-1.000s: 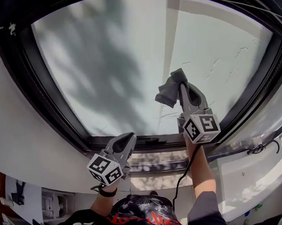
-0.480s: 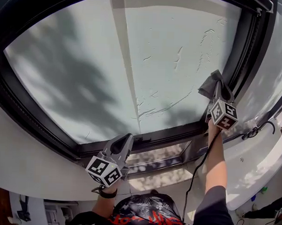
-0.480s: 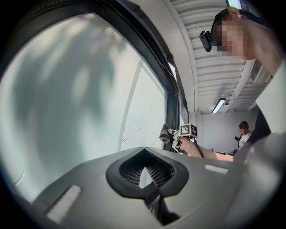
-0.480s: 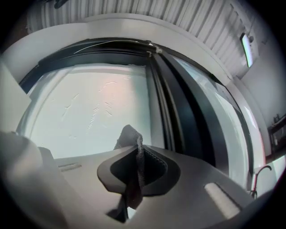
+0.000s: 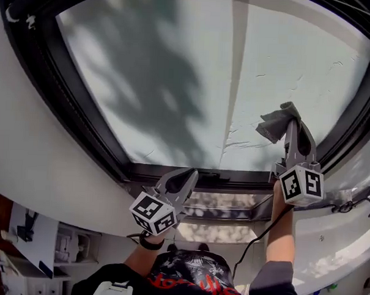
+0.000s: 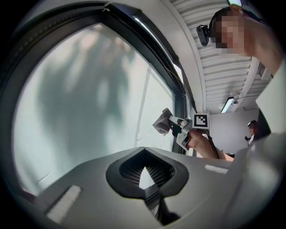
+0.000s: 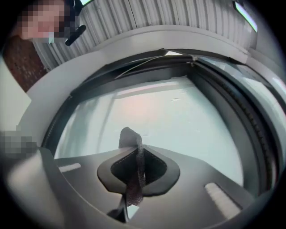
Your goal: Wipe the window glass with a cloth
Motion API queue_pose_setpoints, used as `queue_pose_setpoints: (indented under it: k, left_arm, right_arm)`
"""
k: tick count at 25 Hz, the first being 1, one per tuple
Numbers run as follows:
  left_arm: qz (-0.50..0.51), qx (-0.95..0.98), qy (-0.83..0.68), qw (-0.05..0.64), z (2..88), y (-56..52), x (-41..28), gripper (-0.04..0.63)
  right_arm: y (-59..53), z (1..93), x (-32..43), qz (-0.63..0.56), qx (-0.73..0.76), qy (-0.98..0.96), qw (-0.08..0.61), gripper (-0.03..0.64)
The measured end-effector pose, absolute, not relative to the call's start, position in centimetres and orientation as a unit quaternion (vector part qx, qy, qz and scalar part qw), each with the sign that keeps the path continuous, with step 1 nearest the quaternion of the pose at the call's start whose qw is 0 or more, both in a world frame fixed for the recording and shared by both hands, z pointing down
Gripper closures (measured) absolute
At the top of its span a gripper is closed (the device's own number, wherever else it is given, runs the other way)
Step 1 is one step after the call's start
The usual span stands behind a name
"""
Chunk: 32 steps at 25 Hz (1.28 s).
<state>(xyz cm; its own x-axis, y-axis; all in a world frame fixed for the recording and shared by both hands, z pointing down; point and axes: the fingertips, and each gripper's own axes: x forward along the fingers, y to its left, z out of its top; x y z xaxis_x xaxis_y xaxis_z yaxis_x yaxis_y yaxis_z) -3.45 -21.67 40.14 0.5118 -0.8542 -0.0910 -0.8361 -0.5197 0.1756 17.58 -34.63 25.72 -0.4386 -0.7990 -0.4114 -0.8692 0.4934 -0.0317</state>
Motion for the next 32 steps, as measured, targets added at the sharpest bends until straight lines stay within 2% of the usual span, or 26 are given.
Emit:
queue_pose_setpoints:
  k: [4, 11, 16, 19, 23, 32]
  left_arm:
    - [-0.091, 0.831, -0.547, 0.042, 40.0, -19.4, -10.4, 0.593]
    - [-0.127, 0.735, -0.665, 0.026, 39.6, -11.2, -23.3, 0.593]
    - [-0.144, 0.679, -0.72, 0.014, 39.6, -6.4, -28.2, 0.593]
    - [-0.144, 0.664, -0.734, 0.008, 39.2, -5.2, -29.0, 0.593]
    - [-0.149, 0.673, -0.724, 0.009, 39.4, -5.9, -29.2, 0.593]
    - [-0.143, 0.768, -0.623, 0.033, 40.1, -13.2, -23.0, 0.593]
  right_arm:
    - [-32.8, 25.7, 5.0, 0.087, -0.393, 0.895, 0.193, 0.598]
    - [-28.6, 29.7, -18.3, 0.068, -0.229, 0.962, 0.132, 0.598]
    - [-25.5, 32.1, -28.9, 0.056, -0.16, 0.982, 0.083, 0.598]
    - [-25.6, 32.9, -31.4, 0.05, -0.152, 0.985, 0.067, 0.598]
    - [-26.7, 33.1, -30.6, 0.054, -0.169, 0.982, 0.061, 0.598]
    - [-31.0, 33.9, -18.5, 0.055, -0.261, 0.961, 0.066, 0.598]
